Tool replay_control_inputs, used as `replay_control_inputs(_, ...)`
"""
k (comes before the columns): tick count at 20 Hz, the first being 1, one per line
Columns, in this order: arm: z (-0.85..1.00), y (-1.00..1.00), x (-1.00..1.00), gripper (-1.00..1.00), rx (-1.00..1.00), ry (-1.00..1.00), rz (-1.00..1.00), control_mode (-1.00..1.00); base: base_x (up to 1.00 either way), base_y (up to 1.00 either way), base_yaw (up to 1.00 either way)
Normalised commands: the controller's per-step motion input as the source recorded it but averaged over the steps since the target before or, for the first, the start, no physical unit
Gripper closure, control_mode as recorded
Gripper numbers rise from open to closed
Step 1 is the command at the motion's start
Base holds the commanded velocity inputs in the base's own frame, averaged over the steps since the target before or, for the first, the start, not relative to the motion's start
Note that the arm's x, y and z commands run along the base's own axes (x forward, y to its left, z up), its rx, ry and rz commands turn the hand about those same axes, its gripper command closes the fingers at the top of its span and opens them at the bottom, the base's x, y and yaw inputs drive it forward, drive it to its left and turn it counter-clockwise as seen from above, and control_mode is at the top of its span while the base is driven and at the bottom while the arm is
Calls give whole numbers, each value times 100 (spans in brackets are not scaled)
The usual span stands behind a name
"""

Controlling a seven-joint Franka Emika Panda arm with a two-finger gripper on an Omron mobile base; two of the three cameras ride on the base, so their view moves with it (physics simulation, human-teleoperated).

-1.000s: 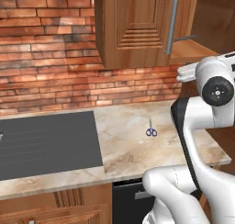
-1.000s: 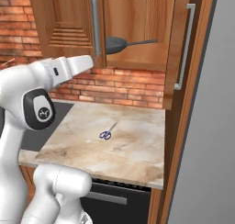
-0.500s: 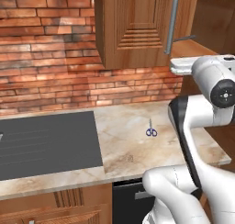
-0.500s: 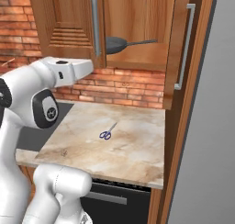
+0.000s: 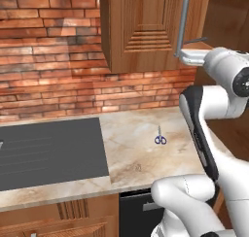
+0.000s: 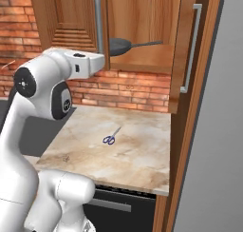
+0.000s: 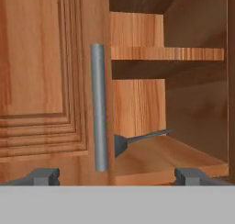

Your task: Pick the pan from the cabinet and place it on the stove. Then turn on the stove burner for the pan.

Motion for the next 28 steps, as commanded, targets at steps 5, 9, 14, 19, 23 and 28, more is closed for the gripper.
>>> replay_control_inputs(5,0,0,40,-100,1,-4,8,-100,0,0,0)
replay_control_inputs(9,0,0,49,-100,4,-9,11,-100,0,0,0)
replay_control_inputs(14,0,1,39,-100,0,-7,10,-100,0,0,0)
replay_control_inputs(19,0,4,40,-100,0,-3,2,-100,0,0,0)
replay_control_inputs(23,0,15,33,-100,0,0,0,-100,0,0,0)
replay_control_inputs(28,0,7,34,-100,0,-3,0,-100,0,0,0)
